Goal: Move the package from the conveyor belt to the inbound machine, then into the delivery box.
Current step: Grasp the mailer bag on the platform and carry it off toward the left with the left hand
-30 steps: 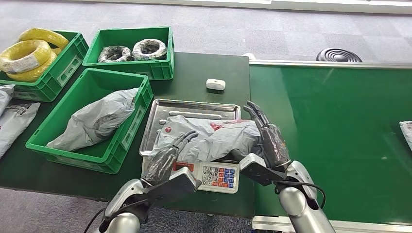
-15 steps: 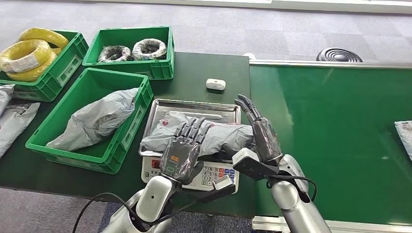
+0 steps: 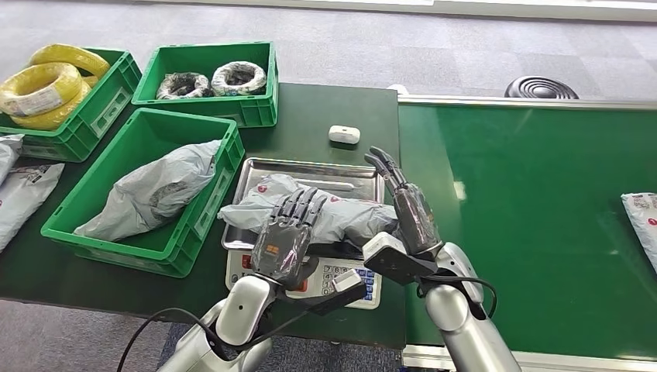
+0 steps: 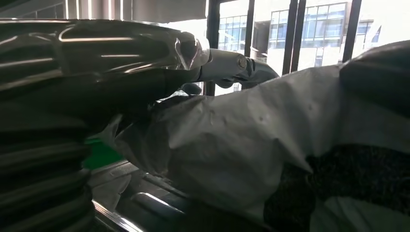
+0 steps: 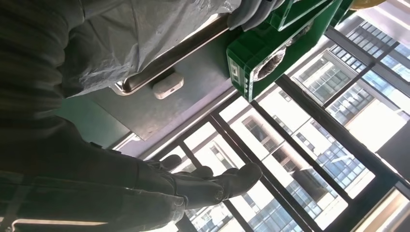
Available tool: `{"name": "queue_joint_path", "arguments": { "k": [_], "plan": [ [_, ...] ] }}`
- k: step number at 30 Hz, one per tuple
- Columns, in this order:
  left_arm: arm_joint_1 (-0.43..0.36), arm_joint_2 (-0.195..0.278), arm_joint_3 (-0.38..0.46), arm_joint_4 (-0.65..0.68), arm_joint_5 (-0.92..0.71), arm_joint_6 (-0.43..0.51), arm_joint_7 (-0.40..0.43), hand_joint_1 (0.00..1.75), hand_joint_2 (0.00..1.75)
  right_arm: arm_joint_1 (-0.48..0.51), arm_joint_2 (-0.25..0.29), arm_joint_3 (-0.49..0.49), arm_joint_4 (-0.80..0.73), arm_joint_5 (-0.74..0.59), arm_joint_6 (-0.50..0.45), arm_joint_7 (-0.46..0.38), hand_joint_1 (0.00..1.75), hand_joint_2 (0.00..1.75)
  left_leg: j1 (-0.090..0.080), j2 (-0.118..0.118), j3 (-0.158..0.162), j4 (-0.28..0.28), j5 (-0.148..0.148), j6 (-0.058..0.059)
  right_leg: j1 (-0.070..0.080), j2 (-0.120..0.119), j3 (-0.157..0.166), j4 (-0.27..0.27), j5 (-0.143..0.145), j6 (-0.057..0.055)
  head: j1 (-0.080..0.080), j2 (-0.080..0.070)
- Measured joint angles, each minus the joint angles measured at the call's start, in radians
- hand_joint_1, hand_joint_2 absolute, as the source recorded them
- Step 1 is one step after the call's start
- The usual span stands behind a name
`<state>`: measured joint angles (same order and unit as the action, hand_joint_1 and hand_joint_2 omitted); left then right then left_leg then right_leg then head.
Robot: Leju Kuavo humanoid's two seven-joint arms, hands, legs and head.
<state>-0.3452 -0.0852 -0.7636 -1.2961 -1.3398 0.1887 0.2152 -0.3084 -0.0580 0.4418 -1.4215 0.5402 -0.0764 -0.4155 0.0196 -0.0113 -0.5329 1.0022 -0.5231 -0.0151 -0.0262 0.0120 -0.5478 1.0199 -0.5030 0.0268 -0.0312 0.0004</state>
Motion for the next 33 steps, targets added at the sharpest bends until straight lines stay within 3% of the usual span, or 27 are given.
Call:
{"name": "queue_joint_path", "arguments": {
  "k": [3,4,10,14,23,28,33],
  "plan": [
    [0.0,-0.002,0.003,0.01,0.001,-0.017,0.001,1.44,1.75,-0.003,0.003,0.001,0.001,-0.003,0.001,-0.003,0.0,1.75,0.0,0.0,0.0,0.0,0.0,0.0,0.0,0.0,0.0,0.0,0.0,0.0,0.0,0.0],
    [0.0,-0.002,0.003,0.015,0.003,-0.027,0.002,1.71,1.75,-0.005,0.005,0.001,0.001,-0.005,0.001,-0.004,0.0,1.75,0.0,0.0,0.0,0.0,0.0,0.0,0.0,0.0,0.0,0.0,0.0,0.0,0.0,0.0],
    [0.0,-0.008,0.009,0.059,0.058,-0.113,-0.002,1.75,1.75,-0.015,0.014,0.002,0.002,-0.008,0.003,-0.005,0.0,1.75,0.0,0.0,0.0,0.0,0.0,0.0,0.0,0.0,0.0,0.0,0.0,0.0,0.0,0.0],
    [-0.002,-0.011,0.011,0.088,0.077,-0.123,-0.009,1.75,1.75,-0.018,0.019,0.0,0.002,-0.007,0.005,-0.005,0.0,1.75,0.0,0.0,0.0,0.0,0.0,0.0,0.0,0.0,0.0,0.0,0.0,0.0,0.0,0.0],
    [-0.006,-0.011,0.041,0.061,0.107,-0.05,-0.021,1.75,1.75,-0.012,0.025,-0.028,-0.007,0.013,0.007,-0.003,0.0,1.75,0.0,0.0,0.0,0.0,0.0,0.0,0.0,0.0,0.0,0.0,0.0,0.0,0.0,0.0],
    [-0.007,0.004,0.097,-0.024,0.123,0.035,-0.046,1.75,1.75,0.004,0.026,-0.049,-0.03,0.027,0.011,0.008,0.0,1.75,0.0,0.0,0.0,0.0,0.0,0.0,0.0,0.0,0.0,0.0,0.0,0.0,0.0,0.0],
    [-0.008,0.014,0.151,-0.117,0.142,0.056,-0.067,1.75,1.75,0.01,0.027,-0.062,-0.041,0.033,0.013,0.015,0.0,1.75,0.0,0.0,0.0,0.0,0.0,0.0,0.0,0.0,0.0,0.0,0.0,0.0,0.0,0.0]
  ]
}}
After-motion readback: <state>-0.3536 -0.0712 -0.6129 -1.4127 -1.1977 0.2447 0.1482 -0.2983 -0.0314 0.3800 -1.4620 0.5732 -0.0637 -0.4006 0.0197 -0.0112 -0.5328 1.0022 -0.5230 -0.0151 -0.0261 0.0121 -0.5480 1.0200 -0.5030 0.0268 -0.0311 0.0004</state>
